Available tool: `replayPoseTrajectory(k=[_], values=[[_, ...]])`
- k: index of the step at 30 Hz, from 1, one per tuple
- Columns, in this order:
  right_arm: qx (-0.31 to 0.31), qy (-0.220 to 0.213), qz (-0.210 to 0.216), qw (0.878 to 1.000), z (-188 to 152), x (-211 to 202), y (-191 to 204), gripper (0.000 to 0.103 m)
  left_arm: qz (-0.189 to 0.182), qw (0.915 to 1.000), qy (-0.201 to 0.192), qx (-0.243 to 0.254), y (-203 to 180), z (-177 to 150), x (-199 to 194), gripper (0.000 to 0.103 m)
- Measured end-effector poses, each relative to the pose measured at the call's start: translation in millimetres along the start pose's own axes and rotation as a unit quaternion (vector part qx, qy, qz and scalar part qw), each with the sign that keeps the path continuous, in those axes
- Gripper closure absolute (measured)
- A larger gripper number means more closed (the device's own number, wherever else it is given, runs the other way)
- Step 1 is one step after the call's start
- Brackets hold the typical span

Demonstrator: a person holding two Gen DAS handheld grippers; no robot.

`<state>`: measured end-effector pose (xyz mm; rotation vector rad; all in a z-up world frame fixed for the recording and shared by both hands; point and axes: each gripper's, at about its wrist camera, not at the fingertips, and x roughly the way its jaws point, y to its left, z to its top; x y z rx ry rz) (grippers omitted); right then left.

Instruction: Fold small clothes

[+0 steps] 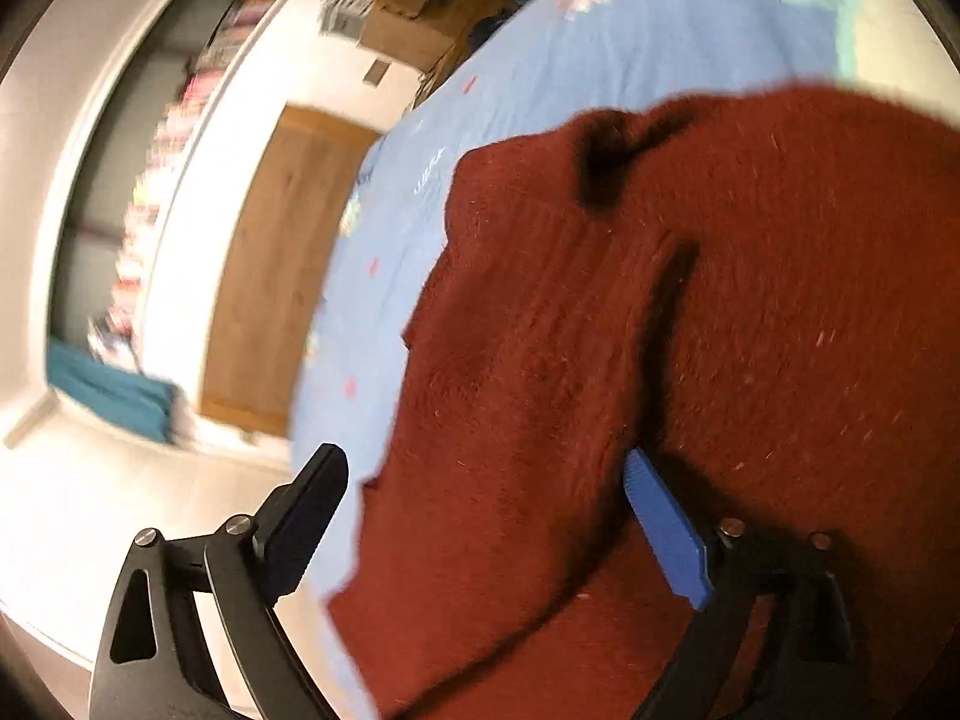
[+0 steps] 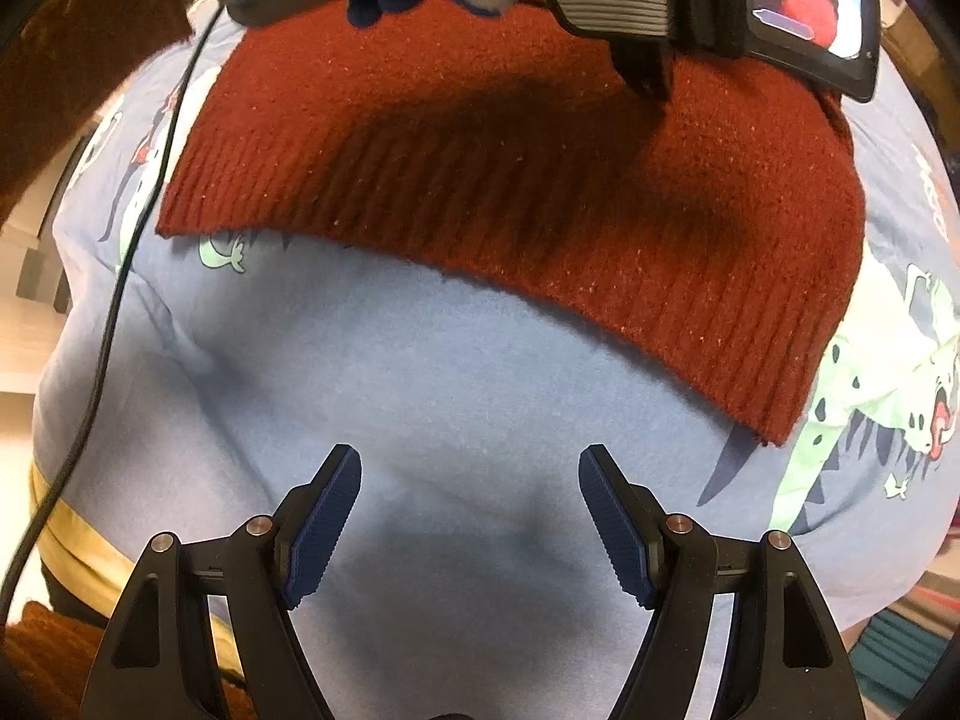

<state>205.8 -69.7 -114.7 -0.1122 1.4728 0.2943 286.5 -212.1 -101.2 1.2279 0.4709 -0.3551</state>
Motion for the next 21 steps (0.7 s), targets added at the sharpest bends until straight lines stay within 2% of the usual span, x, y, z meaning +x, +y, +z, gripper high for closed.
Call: replayPoseTrajectory(k=[4, 6, 10, 13, 15, 16, 18, 19, 21], values=[[0.003, 0.000, 0.000, 1.000, 0, -3, 1, 0.026, -0.027, 0.9978, -0.001, -0.061, 24, 0, 3, 0.012], [0.005, -0.001, 0.000, 1.000, -1, -3, 1, 0.026, -0.059, 0.9931, 0.005, -0.102, 41, 1, 8, 0.012], [0.012, -0.005, -0.004, 1.000, -2, -9, -6, 0.026, -0.129, 0.9684, 0.043, -0.209, 70, 8, 36, 0.012], [0.021, -0.010, -0.009, 1.000, -3, -13, -10, 0.026, -0.182, 0.9479, 0.092, -0.244, 66, 14, 61, 0.012], [0.028, -0.012, -0.012, 0.999, -4, -15, -14, 0.026, -0.205, 0.9374, 0.106, -0.261, 63, 14, 71, 0.012], [0.032, -0.014, -0.012, 0.999, -5, -17, -17, 0.026, -0.218, 0.9282, 0.108, -0.281, 68, 12, 72, 0.012], [0.039, -0.019, -0.010, 0.999, -7, -20, -22, 0.026, -0.263, 0.9023, 0.098, -0.327, 82, 7, 70, 0.013], [0.044, -0.021, -0.009, 0.999, -8, -22, -25, 0.026, -0.268, 0.8963, 0.088, -0.342, 90, 5, 65, 0.013], [0.051, -0.028, -0.013, 0.998, -11, -25, -29, 0.026, -0.251, 0.9014, 0.071, -0.346, 100, 3, 53, 0.013]])
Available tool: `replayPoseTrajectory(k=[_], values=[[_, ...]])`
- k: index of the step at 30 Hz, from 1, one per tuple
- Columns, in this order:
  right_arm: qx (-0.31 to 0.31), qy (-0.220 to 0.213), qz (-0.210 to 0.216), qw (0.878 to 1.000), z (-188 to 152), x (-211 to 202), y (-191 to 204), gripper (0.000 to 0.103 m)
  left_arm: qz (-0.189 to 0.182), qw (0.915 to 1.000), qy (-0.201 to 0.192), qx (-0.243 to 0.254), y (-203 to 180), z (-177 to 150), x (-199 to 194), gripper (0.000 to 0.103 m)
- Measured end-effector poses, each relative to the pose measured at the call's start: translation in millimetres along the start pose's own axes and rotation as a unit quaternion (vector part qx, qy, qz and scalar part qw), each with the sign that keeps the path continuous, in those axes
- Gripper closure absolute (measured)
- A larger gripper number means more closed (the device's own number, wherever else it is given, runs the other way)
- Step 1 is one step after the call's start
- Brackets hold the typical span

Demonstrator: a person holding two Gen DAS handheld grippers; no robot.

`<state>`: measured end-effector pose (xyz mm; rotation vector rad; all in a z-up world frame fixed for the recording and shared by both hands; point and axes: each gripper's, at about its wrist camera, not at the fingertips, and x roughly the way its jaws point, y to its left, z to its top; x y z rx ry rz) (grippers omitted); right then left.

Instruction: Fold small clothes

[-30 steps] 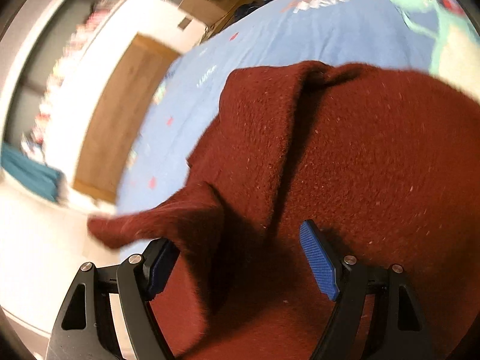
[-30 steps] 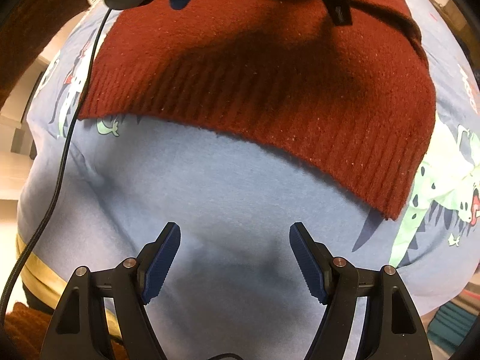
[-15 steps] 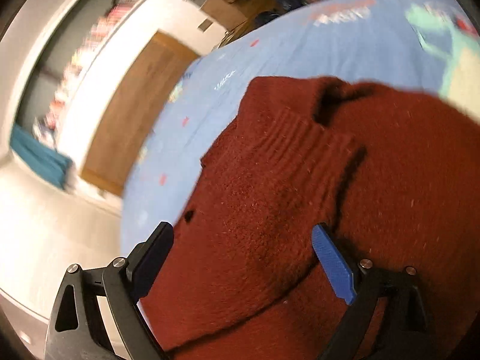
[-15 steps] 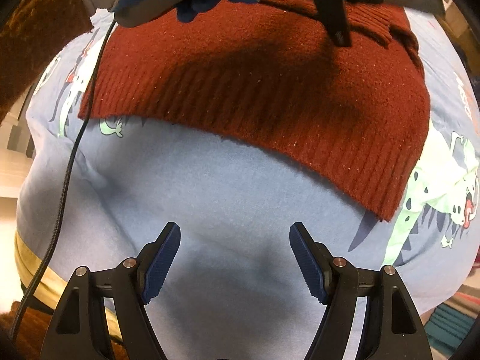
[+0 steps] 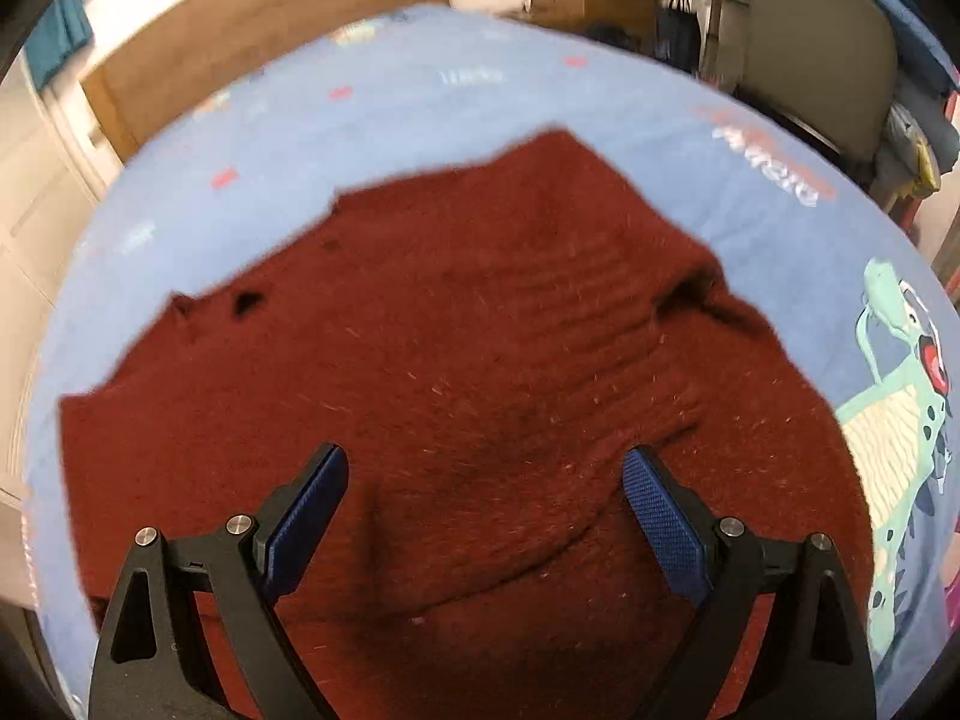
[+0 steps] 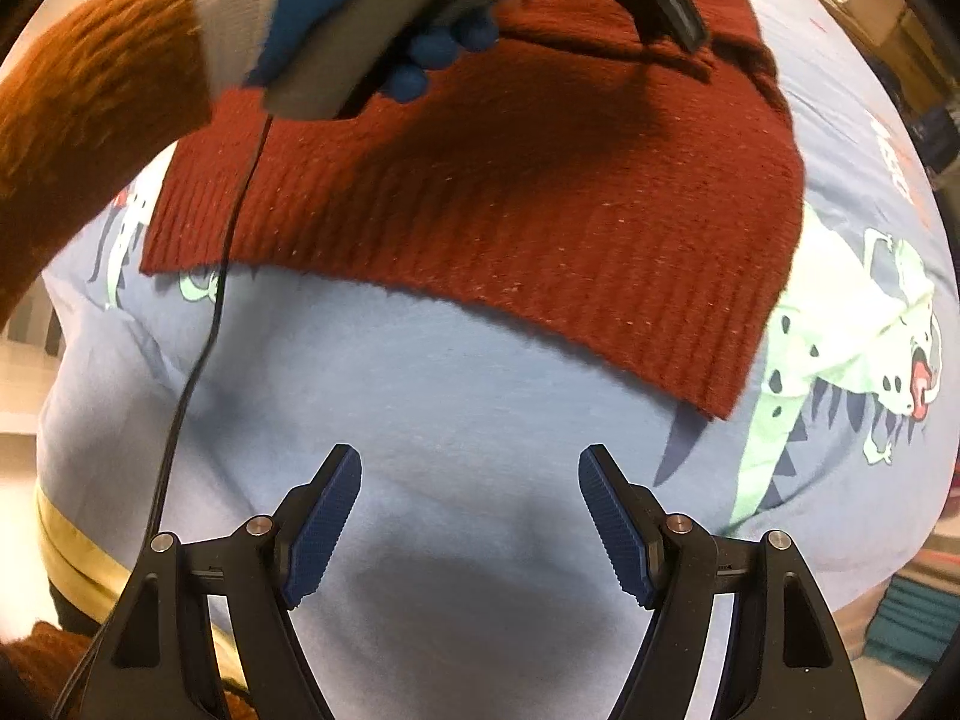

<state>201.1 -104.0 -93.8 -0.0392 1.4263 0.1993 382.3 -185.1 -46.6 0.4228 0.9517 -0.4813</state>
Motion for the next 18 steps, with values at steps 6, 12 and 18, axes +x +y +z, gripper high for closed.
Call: replayPoseTrajectory(k=[6, 12, 18], values=[[0.023, -0.034, -0.021, 0.999, -11, -21, -19, 0.026, 0.021, 0.9996, -0.018, 0.008, 13, -12, -50, 0.013], [0.026, -0.077, -0.051, 0.995, -24, -48, -28, 0.026, 0.055, 0.9971, -0.035, -0.040, 42, -45, -115, 0.012], [0.045, -0.122, -0.070, 0.989, -33, -83, -37, 0.026, 0.077, 0.9915, -0.047, -0.093, 77, -86, -181, 0.012]])
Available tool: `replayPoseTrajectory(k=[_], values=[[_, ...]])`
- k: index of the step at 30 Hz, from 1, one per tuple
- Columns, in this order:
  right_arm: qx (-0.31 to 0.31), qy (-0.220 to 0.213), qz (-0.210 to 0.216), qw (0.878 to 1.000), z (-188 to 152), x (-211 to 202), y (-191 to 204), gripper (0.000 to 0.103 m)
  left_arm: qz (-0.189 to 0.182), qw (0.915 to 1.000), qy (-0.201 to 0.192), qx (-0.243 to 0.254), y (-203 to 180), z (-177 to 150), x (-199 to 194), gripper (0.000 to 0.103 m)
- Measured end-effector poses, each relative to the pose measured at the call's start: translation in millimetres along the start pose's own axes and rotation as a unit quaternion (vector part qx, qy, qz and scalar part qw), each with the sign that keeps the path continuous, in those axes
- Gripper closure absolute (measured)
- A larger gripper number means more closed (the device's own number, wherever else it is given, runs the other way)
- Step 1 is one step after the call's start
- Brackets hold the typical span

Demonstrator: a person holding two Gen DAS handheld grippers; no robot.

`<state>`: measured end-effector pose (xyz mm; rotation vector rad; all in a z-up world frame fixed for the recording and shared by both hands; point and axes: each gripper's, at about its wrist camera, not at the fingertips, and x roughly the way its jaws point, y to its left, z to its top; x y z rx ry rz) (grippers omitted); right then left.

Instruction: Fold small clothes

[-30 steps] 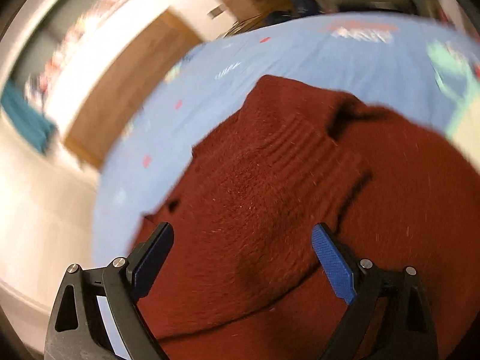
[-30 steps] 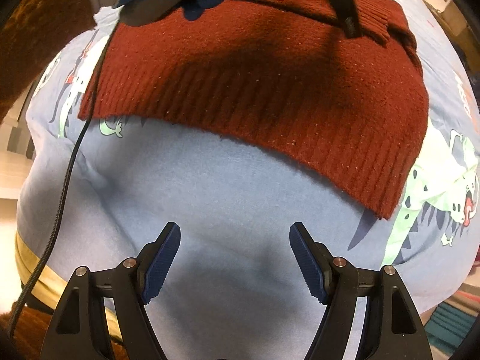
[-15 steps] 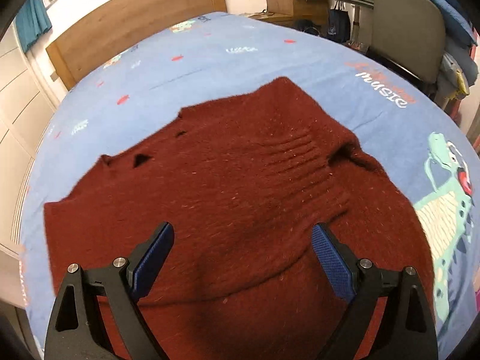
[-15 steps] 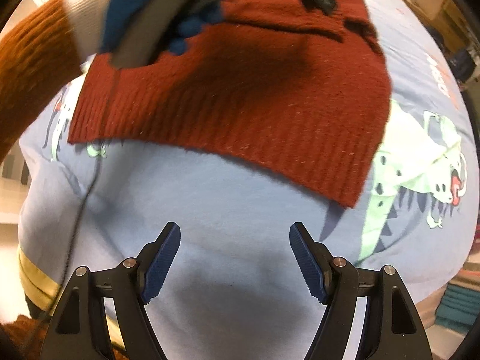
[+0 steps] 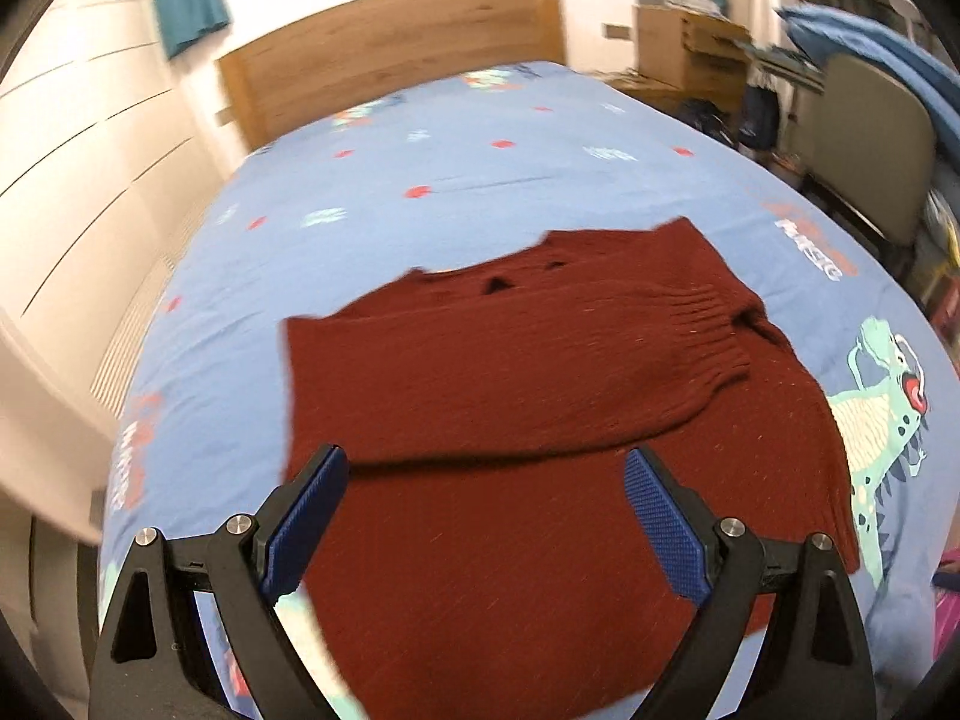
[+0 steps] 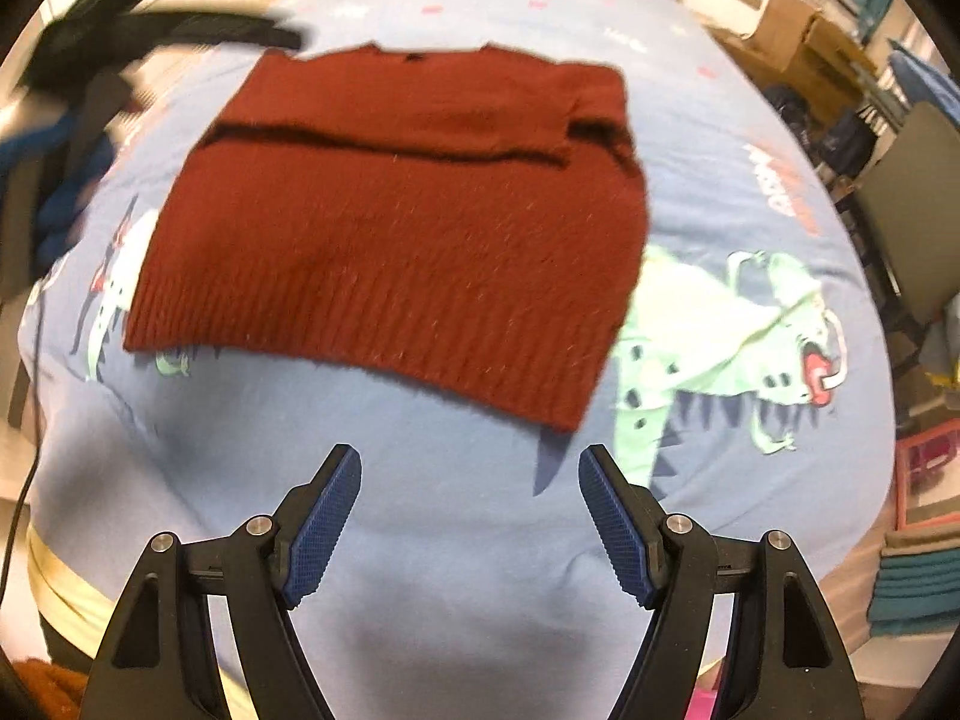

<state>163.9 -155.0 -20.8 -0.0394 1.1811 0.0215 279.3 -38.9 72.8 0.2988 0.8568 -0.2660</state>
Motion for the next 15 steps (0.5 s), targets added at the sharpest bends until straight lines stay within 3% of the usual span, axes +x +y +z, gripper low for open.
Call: replayPoseTrajectory(k=[6, 15], values=[[0.000, -0.032, -0.008, 0.999, -4, -23, 0, 0.026, 0.010, 0.9980, -0.003, -0.062, 51, -34, -67, 0.012], [0.045, -0.045, 0.034, 0.997, -21, -32, -15, 0.026, 0.029, 0.9907, -0.011, -0.133, 117, -95, -139, 0.012]])
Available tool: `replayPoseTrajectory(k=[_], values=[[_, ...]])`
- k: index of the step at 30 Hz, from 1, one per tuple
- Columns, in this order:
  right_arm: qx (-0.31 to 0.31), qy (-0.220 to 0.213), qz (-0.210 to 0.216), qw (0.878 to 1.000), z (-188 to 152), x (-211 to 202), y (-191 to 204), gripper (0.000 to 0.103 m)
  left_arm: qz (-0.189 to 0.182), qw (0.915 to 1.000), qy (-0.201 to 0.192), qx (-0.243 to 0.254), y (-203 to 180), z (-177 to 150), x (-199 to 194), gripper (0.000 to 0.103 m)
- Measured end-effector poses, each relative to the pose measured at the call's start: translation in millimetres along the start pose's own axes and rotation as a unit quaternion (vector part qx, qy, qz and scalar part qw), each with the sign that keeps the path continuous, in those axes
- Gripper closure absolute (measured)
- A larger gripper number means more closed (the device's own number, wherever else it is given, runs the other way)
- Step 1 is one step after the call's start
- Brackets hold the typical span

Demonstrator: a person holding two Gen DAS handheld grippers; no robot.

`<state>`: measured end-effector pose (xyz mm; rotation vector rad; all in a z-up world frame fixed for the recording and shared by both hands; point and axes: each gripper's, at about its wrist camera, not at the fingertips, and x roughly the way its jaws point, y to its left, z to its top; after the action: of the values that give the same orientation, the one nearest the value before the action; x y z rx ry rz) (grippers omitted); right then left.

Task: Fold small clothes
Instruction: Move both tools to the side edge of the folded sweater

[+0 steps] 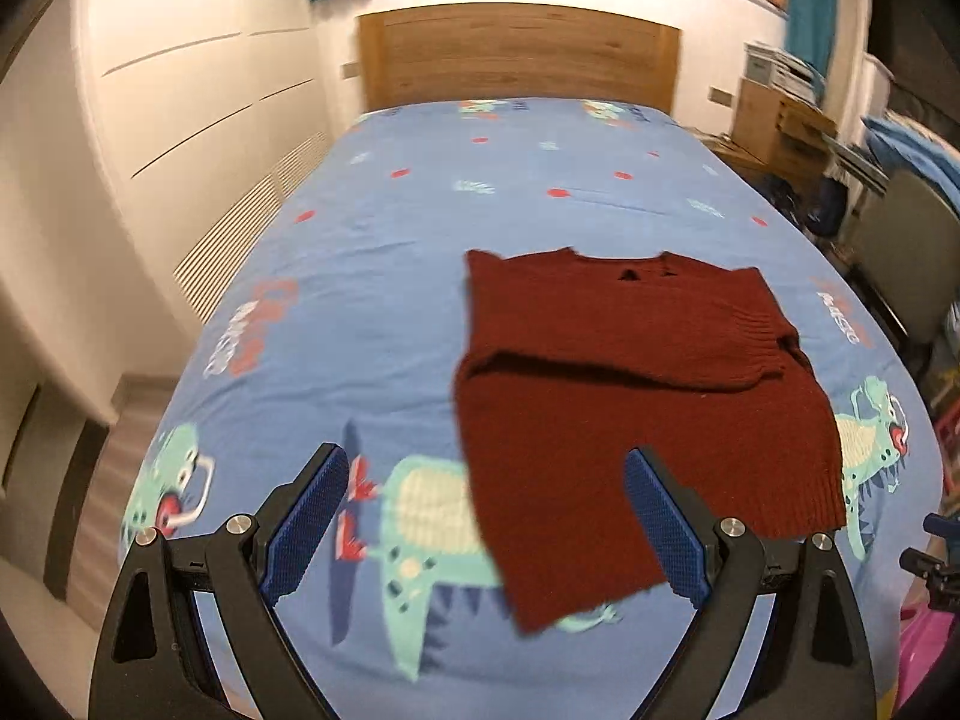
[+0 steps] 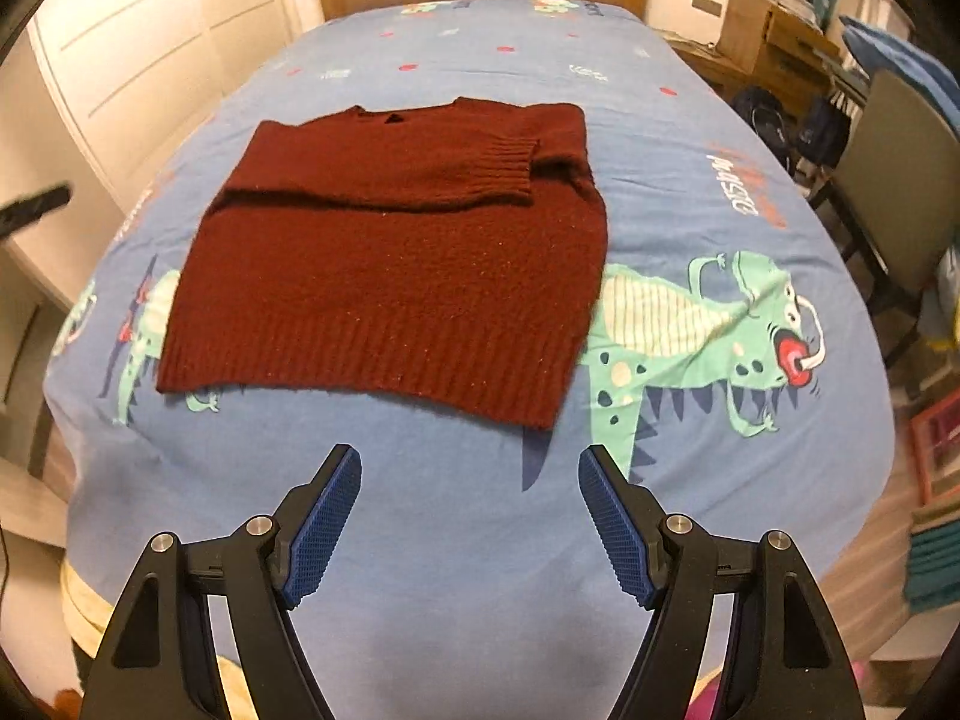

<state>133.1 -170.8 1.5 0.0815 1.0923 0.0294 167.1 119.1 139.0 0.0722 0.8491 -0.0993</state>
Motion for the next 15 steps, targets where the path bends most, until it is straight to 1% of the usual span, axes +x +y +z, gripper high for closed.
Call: replayPoseTrajectory(k=[3, 6, 9, 15], values=[[0.019, 0.003, 0.015, 1.000, -3, 6, -10, 0.026, -0.004, 0.9994, 0.013, -0.032, 18, -15, -3, 0.012], [0.045, 0.004, 0.033, 0.998, -5, 15, -26, 0.026, -0.007, 0.9983, 0.033, -0.047, 22, -29, 3, 0.012], [0.074, 0.003, 0.048, 0.996, -3, 26, -45, 0.026, -0.016, 0.9966, 0.057, -0.056, 20, -42, 18, 0.012], [0.113, 0.015, 0.072, 0.991, 10, 55, -73, 0.026, -0.034, 0.9911, 0.092, -0.090, 22, -49, 58, 0.012]])
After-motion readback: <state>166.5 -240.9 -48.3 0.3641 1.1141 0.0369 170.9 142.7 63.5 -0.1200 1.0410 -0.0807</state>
